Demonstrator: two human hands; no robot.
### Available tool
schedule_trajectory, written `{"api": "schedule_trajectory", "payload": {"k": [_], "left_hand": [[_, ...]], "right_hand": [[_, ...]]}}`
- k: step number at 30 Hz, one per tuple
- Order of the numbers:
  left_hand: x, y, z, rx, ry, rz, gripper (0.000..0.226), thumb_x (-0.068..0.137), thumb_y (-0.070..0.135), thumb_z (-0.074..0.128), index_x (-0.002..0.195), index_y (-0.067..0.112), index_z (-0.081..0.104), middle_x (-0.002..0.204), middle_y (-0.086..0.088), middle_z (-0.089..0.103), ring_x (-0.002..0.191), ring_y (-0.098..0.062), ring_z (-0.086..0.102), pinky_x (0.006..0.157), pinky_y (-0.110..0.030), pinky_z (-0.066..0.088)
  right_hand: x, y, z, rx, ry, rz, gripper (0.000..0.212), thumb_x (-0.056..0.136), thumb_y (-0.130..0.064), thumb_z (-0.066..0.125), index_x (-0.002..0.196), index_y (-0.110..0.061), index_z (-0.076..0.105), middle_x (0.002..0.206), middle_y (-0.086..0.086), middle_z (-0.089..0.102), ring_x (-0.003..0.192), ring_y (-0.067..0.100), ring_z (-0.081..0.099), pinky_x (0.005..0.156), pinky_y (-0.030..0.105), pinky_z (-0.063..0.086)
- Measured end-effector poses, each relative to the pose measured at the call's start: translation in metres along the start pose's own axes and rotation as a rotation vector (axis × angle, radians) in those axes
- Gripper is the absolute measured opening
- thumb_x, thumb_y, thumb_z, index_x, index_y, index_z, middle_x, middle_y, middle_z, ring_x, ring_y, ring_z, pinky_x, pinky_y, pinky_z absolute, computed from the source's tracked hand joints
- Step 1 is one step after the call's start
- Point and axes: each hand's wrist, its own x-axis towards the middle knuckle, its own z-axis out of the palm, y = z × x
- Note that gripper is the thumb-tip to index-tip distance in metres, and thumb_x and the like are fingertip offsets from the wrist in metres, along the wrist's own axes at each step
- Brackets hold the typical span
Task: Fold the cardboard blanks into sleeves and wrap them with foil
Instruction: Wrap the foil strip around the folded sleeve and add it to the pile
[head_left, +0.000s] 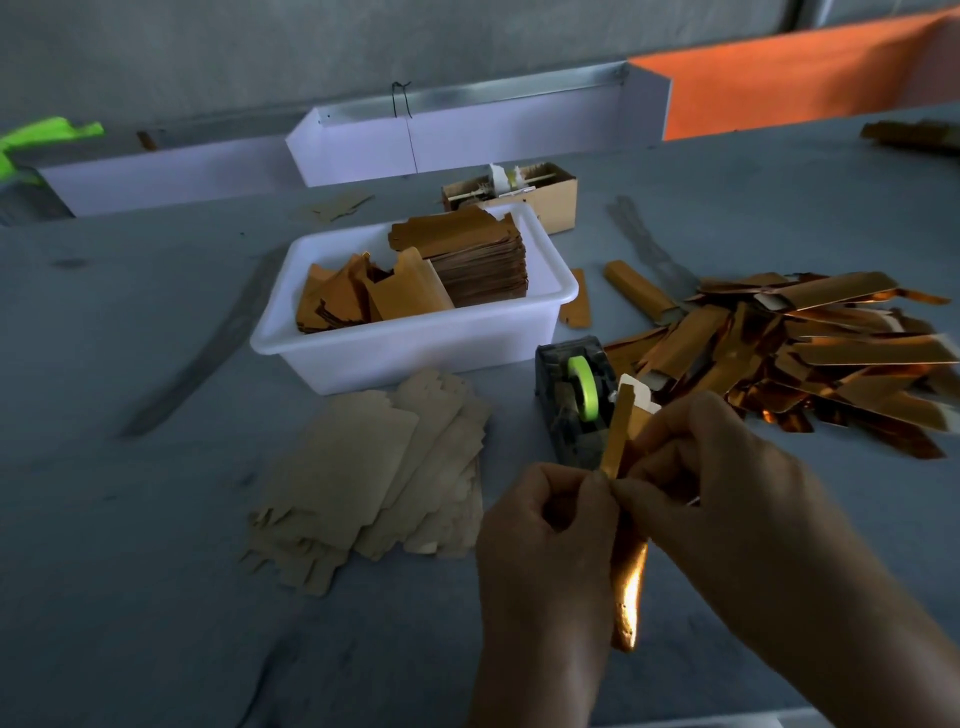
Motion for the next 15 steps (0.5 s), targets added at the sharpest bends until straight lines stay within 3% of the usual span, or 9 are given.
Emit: {"api": "schedule_trajectory", "payload": {"k": [3,5,8,10,13,15], "left_hand": [[-0.005,-0.005,0.005,0.062,0.083,0.098,0.014,0.083,0.028,0.065,0.069,0.026,0.065,0.067,0.009,0.068,0.061,-0.004,0.064,0.05,-0.016,0.047],[-0.007,-0.01,0.007,0.116,0.14,0.216,0.012,0.081,0.032,0.064,0.07,0.027,0.064,0.069,0.006,0.067,0.063,-0.007,0.063,0.053,-0.018,0.048],[-0.007,-0.017,0.007,0.191,0.206,0.371,0.015,0.084,0.022,0.067,0.069,0.025,0.063,0.068,0.005,0.065,0.063,-0.007,0.062,0.056,-0.017,0.047],[-0.003,-0.018,0.003,0.239,0.265,0.452,0.016,0.085,0.014,0.068,0.072,0.021,0.064,0.068,0.004,0.065,0.062,-0.006,0.062,0.057,-0.016,0.047],[0.0,-0.011,-0.003,0.209,0.27,0.468,0.009,0.083,0.025,0.065,0.074,0.023,0.064,0.068,0.004,0.066,0.063,-0.005,0.063,0.055,-0.015,0.048],[-0.001,-0.007,-0.004,0.164,0.203,0.396,0.009,0.082,0.031,0.062,0.074,0.027,0.065,0.069,0.004,0.066,0.063,-0.004,0.062,0.052,-0.012,0.046]], "right_hand": [[-0.001,-0.005,-0.001,-0.108,0.027,0.0,0.03,0.08,-0.038,0.064,0.092,-0.03,0.037,0.073,-0.008,0.059,0.062,0.002,0.055,0.048,0.013,0.039],[0.0,-0.008,-0.003,-0.146,0.034,0.012,0.032,0.078,-0.042,0.063,0.093,-0.031,0.036,0.075,-0.009,0.057,0.066,0.004,0.054,0.053,0.019,0.043],[0.001,-0.009,-0.004,-0.159,0.023,0.035,0.033,0.072,-0.049,0.062,0.087,-0.032,0.038,0.072,-0.01,0.056,0.066,0.005,0.054,0.057,0.024,0.046],[0.001,-0.007,-0.004,-0.148,0.034,0.048,0.041,0.062,-0.063,0.058,0.081,-0.031,0.042,0.064,-0.008,0.055,0.059,0.005,0.053,0.05,0.024,0.041],[-0.001,-0.001,-0.002,0.005,0.04,0.065,0.054,0.048,-0.074,0.045,0.08,-0.031,0.049,0.061,-0.007,0.058,0.056,0.005,0.057,0.044,0.015,0.038],[0.001,0.002,0.002,0.183,-0.018,0.101,0.056,0.045,-0.073,0.046,0.083,-0.033,0.054,0.068,-0.006,0.063,0.064,0.004,0.062,0.051,0.015,0.041]]}}
